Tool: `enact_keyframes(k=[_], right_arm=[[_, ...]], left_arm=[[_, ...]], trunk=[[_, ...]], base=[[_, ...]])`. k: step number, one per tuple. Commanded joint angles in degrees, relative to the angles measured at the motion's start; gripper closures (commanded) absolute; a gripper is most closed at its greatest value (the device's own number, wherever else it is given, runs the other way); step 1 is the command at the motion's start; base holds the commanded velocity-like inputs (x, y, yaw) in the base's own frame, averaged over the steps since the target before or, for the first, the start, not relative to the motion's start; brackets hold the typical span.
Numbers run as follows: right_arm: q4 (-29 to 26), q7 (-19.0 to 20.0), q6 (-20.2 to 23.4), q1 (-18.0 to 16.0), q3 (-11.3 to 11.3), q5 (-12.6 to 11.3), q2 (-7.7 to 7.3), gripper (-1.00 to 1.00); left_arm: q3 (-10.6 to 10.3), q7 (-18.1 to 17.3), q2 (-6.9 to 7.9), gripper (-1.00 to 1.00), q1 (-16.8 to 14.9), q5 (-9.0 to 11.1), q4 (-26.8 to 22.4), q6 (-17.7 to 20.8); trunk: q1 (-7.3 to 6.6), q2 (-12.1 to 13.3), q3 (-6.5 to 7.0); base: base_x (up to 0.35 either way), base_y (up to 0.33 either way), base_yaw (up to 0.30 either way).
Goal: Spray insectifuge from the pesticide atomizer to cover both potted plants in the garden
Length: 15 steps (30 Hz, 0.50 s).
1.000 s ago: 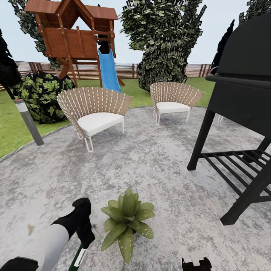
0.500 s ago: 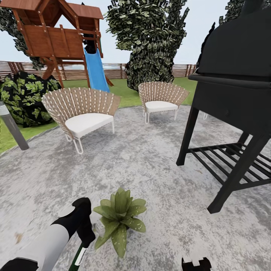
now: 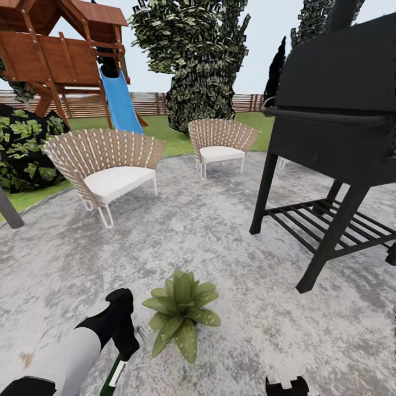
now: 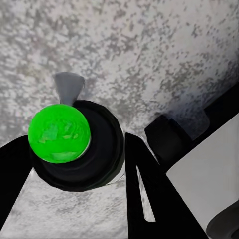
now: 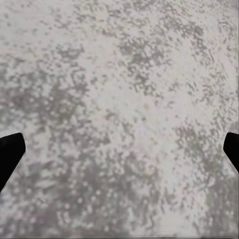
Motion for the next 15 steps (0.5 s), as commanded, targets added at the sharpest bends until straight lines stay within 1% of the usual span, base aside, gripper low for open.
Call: enact_keyframes(k=[1,3,10,12,15], right_arm=[[0.1,-0.22,-0.21,-0.06,-0.47,0.61,0.0,-1.0],[0.11,-0.22,-0.21,-0.06,-0.47,0.61,0.0,-1.0],[0.07,-0.22,-0.21,-0.06,-0.47,0.61,0.0,-1.0],[0.04,-0.22,-0.21,-0.06,-0.47,0.61,0.0,-1.0],[0.02,-0.22,-0.21,-0.06,-0.47,0.61,0.0,-1.0]], left_arm=[[-0.3,-0.41,0.08,1.0,0.0,-0.15,-0.12,0.47],[-0.35,-0.38,0.12,1.0,0.0,-0.15,-0.12,0.47],[-0.4,-0.36,0.31,1.0,0.0,-0.15,-0.11,0.47],[-0.39,-0.36,0.24,1.0,0.0,-0.15,-0.12,0.47],[-0.39,-0.36,0.25,1.0,0.0,-0.14,-0.12,0.47]], trunk=[[0.0,-0.02,-0.05],[0.0,-0.02,-0.05],[0.0,-0.02,-0.05],[0.0,-0.02,-0.05],[0.0,-0.02,-0.05]], base=[[0.114,0.291,-0.287],[0.088,0.176,-0.287],[0.009,0.016,-0.286],[0.0,0.001,-0.156],[-0.025,0.0,-0.034]])
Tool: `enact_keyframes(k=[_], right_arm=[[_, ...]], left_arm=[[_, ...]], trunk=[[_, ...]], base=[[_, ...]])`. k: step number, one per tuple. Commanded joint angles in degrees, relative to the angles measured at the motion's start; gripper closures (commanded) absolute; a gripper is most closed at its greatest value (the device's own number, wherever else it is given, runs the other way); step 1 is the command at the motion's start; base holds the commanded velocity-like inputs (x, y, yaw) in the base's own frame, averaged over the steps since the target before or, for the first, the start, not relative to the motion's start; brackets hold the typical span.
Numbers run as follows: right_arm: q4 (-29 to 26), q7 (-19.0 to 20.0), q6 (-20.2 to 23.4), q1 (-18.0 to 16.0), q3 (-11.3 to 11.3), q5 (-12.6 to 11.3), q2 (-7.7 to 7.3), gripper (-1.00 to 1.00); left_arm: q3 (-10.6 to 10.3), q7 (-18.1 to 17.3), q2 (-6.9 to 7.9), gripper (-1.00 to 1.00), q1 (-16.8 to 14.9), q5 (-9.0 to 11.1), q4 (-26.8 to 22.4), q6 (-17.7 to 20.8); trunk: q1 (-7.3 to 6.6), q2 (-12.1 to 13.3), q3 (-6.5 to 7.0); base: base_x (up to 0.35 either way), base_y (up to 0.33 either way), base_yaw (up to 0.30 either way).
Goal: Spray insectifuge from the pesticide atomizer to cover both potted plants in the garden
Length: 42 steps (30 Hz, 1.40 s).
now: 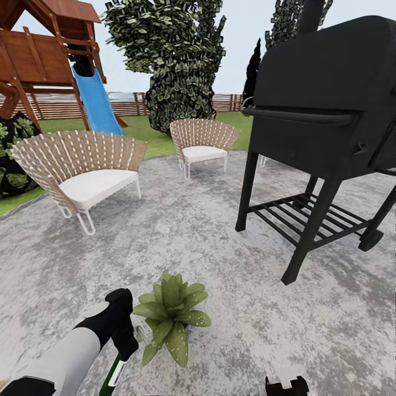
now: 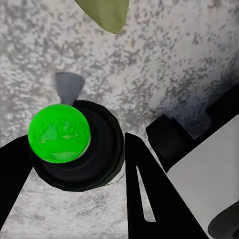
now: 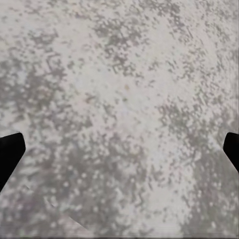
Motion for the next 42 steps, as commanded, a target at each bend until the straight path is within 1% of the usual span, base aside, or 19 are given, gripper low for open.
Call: enact_keyframes(k=[1,5,12,13,14,15,17,19,23,26,29,31,36,42], right_arm=[[0.09,-0.19,-0.19,-0.04,-0.47,0.6,0.0,-1.0],[0.08,-0.19,-0.19,-0.04,-0.47,0.6,0.0,-1.0],[0.08,-0.19,-0.19,-0.04,-0.47,0.6,0.0,-1.0],[0.08,-0.19,-0.19,-0.04,-0.47,0.6,0.0,-1.0],[0.08,-0.19,-0.19,-0.04,-0.47,0.6,0.0,-1.0],[0.09,-0.19,-0.19,-0.04,-0.47,0.6,0.0,-1.0],[0.08,-0.19,-0.19,-0.04,-0.47,0.6,0.0,-1.0],[0.08,-0.19,-0.19,-0.04,-0.47,0.6,0.0,-1.0],[0.08,-0.19,-0.19,-0.04,-0.47,0.6,0.0,-1.0],[0.08,-0.19,-0.19,-0.04,-0.47,0.6,0.0,-1.0],[0.14,-0.19,-0.19,-0.04,-0.47,0.6,-0.06,-1.0],[0.16,-0.19,-0.19,-0.04,-0.47,0.6,-0.08,-1.0],[0.16,-0.19,-0.19,-0.04,-0.47,0.65,-0.16,-1.0],[0.08,-0.19,-0.19,-0.04,-0.47,0.61,-0.08,-1.0]], left_arm=[[-0.28,-0.49,0.06,1.0,-0.02,-0.23,-0.1,0.47],[-0.28,-0.49,0.01,1.0,-0.02,-0.23,-0.06,0.47],[-0.04,-0.49,-0.18,1.0,-0.02,-0.23,-0.01,0.47],[0.3,-0.49,-0.15,1.0,-0.02,-0.23,-0.03,0.47],[1.76,-0.47,-0.12,1.0,-0.02,-0.23,-0.08,0.47],[2.69,-0.44,-0.11,1.0,-0.02,-0.23,-0.09,0.47],[3.52,-0.41,-0.11,1.0,-0.02,-0.23,-0.1,0.42],[3.8,-0.4,-0.1,1.0,-0.02,-0.23,-0.1,0.4],[3.67,-0.39,-0.12,1.0,-0.15,-0.49,-0.2,0.28],[3.45,-0.8,-0.39,1.0,-0.94,-0.92,-0.29,0.17],[3.35,-1.15,-0.86,1.0,-3.75,-0.89,-0.71,0.06],[3.33,-1.89,-0.8,1.0,-5.08,-0.86,-0.86,-0.02],[2.65,-5.1,-0.33,1.0,-5.71,-0.94,-1.03,-0.21],[1.89,-5.89,-0.31,1.0,-5.15,-0.84,-0.32,-0.42]], trunk=[[-0.02,-0.02,-0.05],[-0.02,-0.02,-0.05],[-0.02,-0.02,-0.05],[-0.02,-0.02,-0.05],[-0.02,-0.02,-0.05],[-0.02,-0.02,-0.05],[-0.02,-0.02,-0.05],[-0.02,-0.02,-0.05],[-0.02,-0.02,-0.05],[-0.02,-0.02,-0.05],[-0.02,-0.02,-0.05],[-0.02,-0.02,-0.05],[-0.02,-0.02,-0.05],[-0.02,-0.02,-0.05]], base=[[-0.143,0.0,-0.007],[-0.266,0.048,-0.002],[-0.207,0.248,-0.059],[-0.049,0.321,-0.222],[-0.016,0.332,-0.25],[0.021,0.334,-0.256],[0.069,0.336,-0.26],[0.12,0.332,-0.262],[0.136,0.304,-0.246],[0.024,0.078,-0.051],[0.004,0.013,-0.008],[0.001,0.002,-0.001],[0.0,0.0,0.0],[0.0,0.0,0.0]])
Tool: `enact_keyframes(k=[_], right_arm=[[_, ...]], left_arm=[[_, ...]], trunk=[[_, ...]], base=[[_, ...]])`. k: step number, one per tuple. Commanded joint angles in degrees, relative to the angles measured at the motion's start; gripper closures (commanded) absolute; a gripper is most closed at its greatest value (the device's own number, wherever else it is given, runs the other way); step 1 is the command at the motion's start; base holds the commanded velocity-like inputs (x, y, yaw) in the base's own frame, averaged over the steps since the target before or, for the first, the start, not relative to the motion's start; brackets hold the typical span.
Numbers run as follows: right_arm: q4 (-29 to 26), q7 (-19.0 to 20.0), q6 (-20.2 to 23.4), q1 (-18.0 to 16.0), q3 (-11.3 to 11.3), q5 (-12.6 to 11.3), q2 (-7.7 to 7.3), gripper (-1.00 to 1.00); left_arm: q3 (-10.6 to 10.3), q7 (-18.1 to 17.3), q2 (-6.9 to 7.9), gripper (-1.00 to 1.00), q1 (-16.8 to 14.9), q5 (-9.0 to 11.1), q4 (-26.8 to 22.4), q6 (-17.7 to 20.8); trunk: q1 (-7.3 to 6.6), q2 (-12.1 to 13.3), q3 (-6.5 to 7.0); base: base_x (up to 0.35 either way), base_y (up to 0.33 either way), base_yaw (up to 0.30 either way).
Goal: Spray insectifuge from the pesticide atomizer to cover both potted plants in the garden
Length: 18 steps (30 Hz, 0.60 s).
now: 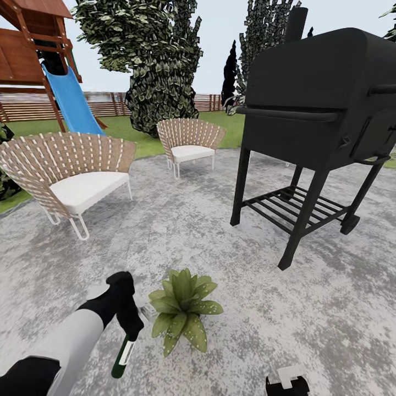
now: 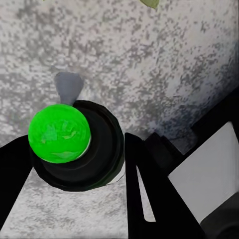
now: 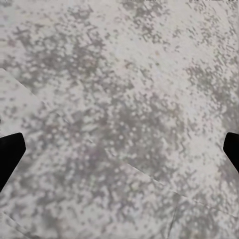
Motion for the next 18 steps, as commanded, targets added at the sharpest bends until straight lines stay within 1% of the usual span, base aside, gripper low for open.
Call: enact_keyframes(k=[1,8,11,16,18], right_arm=[[0.07,-0.19,-0.19,-0.04,-0.47,0.59,0.0,-1.0],[0.07,-0.19,-0.19,-0.04,-0.48,0.6,0.0,-1.0],[0.07,-0.19,-0.19,-0.04,-0.48,0.6,0.02,-1.0],[0.07,-0.19,-0.19,-0.04,-0.47,0.6,0.05,-1.0],[0.07,-0.19,-0.19,-0.04,-0.47,0.6,0.07,-1.0]], left_arm=[[-0.33,-0.52,-0.02,1.0,0.04,-0.19,0.05,0.54],[0.0,-0.62,0.2,1.0,-0.27,-0.27,-0.35,0.57],[0.01,-0.57,0.17,1.0,-0.38,-0.38,-0.5,0.65],[0.01,-0.53,0.16,1.0,-0.1,-0.41,-0.57,0.68],[0.04,-0.51,0.11,1.0,-0.11,-0.41,-0.58,0.76]], trunk=[[-0.01,-0.02,-0.05],[-0.01,-0.02,-0.05],[-0.01,-0.02,-0.05],[-0.01,-0.02,-0.05],[-0.01,-0.02,-0.05]], base=[[0.0,0.0,-0.031],[-0.007,0.01,-0.229],[-0.13,0.2,-0.261],[-0.177,0.263,-0.262],[-0.089,0.3,-0.262]])
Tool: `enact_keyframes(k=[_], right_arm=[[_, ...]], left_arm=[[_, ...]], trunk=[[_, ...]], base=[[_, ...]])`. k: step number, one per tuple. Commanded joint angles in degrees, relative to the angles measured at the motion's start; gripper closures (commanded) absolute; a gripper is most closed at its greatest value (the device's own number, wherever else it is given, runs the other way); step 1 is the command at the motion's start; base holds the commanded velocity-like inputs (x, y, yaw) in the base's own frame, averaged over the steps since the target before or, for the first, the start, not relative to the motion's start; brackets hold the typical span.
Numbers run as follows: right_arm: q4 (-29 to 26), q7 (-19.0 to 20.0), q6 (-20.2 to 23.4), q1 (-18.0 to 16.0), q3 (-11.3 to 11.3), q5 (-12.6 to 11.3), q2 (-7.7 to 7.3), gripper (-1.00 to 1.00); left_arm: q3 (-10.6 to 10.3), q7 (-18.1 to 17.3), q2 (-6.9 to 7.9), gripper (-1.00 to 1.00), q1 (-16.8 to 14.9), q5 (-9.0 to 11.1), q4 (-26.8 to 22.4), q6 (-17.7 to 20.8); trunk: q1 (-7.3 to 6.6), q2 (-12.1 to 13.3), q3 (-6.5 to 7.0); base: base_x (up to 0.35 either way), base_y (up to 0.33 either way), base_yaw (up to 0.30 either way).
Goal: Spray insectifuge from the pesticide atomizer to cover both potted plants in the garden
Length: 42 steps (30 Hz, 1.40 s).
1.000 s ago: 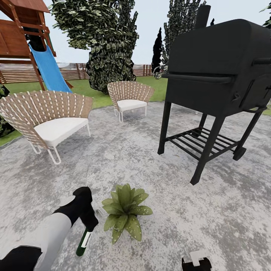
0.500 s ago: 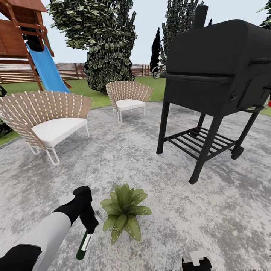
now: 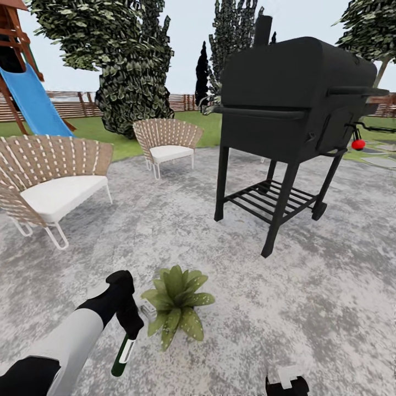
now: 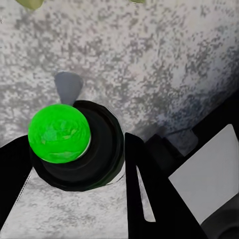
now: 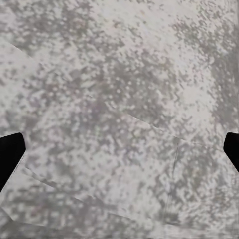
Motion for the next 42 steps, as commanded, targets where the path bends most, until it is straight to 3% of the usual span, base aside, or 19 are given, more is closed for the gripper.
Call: enact_keyframes(k=[1,13,20,23,24,26,32,34,37,42], right_arm=[[0.1,-0.22,-0.21,-0.06,-0.47,0.61,0.01,-1.0],[0.1,-0.22,-0.21,-0.06,-0.47,0.61,0.02,-1.0],[0.1,-0.22,-0.21,-0.06,-0.47,0.61,0.02,-1.0],[0.1,-0.22,-0.21,-0.06,-0.47,0.61,0.01,-1.0],[0.1,-0.22,-0.21,-0.06,-0.47,0.61,0.02,-1.0],[0.1,-0.22,-0.21,-0.06,-0.47,0.61,0.02,-1.0],[0.1,-0.22,-0.21,-0.06,-0.47,0.61,0.02,-1.0],[0.1,-0.22,-0.21,-0.06,-0.47,0.61,0.02,-1.0],[0.1,-0.22,-0.21,-0.06,-0.49,0.6,0.02,-1.0],[0.1,-0.22,-0.21,-0.05,-0.49,0.6,0.02,-1.0]], left_arm=[[-0.26,-0.42,-0.01,1.0,-0.03,-0.16,-0.11,0.69],[-0.31,0.26,-0.32,1.0,0.3,-0.07,0.05,0.85],[-0.16,0.63,0.02,1.0,0.77,-0.08,0.67,0.86],[0.04,2.2,0.17,1.0,2.05,0.08,0.68,0.85],[0.15,4.58,0.19,1.0,3.13,0.45,0.68,0.84],[0.3,6.07,0.28,1.0,3.81,0.65,0.73,0.9],[2.43,6.69,0.97,1.0,4.54,0.69,0.75,0.86],[2.79,6.72,2.22,1.0,5.24,0.8,0.69,0.85],[5.35,6.73,3.48,1.0,5.45,0.84,0.68,0.76],[6.47,6.73,3.81,1.0,6.13,0.81,0.68,0.68]], trunk=[[-0.02,-0.02,-0.05],[-0.02,-0.02,-0.05],[-0.02,-0.02,-0.05],[-0.02,-0.02,-0.05],[-0.02,-0.02,-0.05],[-0.02,-0.02,-0.05],[-0.02,-0.02,-0.05],[-0.02,-0.02,-0.05],[-0.02,-0.02,-0.05],[-0.02,-0.02,-0.05]], base=[[-0.031,0.321,-0.262],[0.095,0.322,-0.069],[0.059,0.067,-0.211],[0.002,0.002,-0.298],[0.0,0.0,-0.268],[0.0,0.0,-0.117],[0.0,0.0,-0.018],[0.0,0.0,-0.001],[0.0,0.0,-0.128],[0.0,0.0,-0.275]])
